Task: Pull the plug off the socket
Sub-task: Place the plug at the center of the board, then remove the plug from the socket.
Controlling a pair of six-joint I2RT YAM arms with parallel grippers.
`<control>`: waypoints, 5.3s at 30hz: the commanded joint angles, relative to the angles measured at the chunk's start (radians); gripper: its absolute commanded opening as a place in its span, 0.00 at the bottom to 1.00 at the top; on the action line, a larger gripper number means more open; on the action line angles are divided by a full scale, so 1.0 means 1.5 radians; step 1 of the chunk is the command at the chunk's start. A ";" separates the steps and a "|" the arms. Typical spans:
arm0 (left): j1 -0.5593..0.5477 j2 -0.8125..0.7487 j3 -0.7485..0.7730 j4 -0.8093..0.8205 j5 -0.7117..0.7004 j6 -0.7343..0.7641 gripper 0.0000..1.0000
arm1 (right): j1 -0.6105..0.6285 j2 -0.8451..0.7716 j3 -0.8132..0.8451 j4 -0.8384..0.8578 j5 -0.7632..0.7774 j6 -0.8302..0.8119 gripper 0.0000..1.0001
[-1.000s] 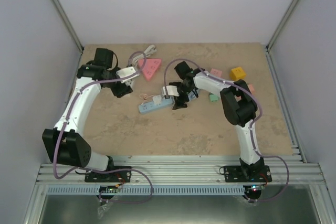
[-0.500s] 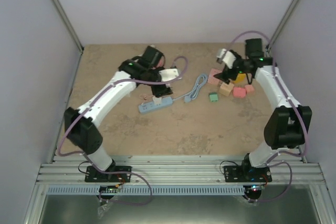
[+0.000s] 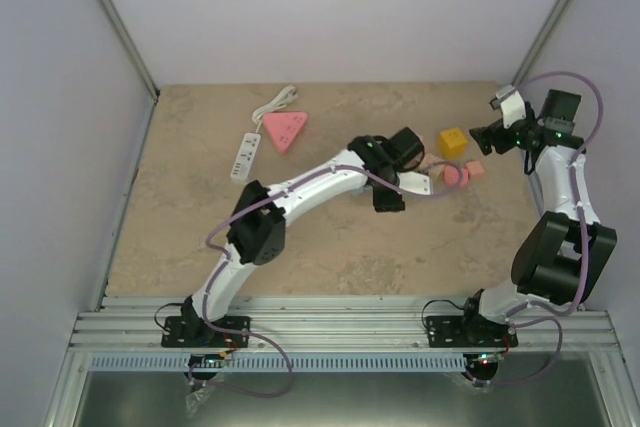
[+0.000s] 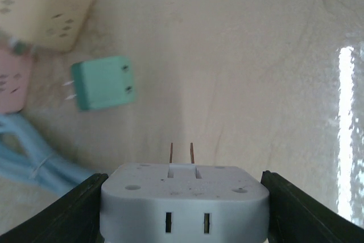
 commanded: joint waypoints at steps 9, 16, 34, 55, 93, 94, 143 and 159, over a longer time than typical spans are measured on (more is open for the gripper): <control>-0.113 0.161 0.120 0.021 -0.158 0.038 0.00 | -0.053 -0.052 -0.025 0.078 0.000 0.057 0.98; -0.122 0.196 0.113 0.131 -0.219 0.031 0.08 | -0.062 -0.059 -0.031 0.080 -0.022 0.062 0.98; -0.122 0.233 0.084 0.286 -0.211 -0.032 0.60 | -0.062 -0.062 -0.038 0.087 -0.039 0.064 0.98; -0.105 0.137 0.022 0.281 -0.140 -0.094 1.00 | -0.062 -0.055 -0.043 0.085 -0.052 0.062 0.98; 0.341 -0.498 -0.570 0.291 0.240 -0.115 1.00 | 0.270 0.010 0.009 -0.027 -0.168 -0.193 0.97; 0.348 -0.503 -0.586 0.284 0.253 -0.103 1.00 | 0.290 0.019 0.025 -0.043 -0.168 -0.206 0.96; 0.456 -0.490 -0.782 0.219 0.313 0.112 0.97 | 0.528 0.281 0.268 -0.166 -0.077 -0.236 0.89; 0.456 -0.366 -0.717 0.262 0.267 0.107 0.98 | 0.538 0.296 0.289 -0.167 -0.075 -0.242 0.89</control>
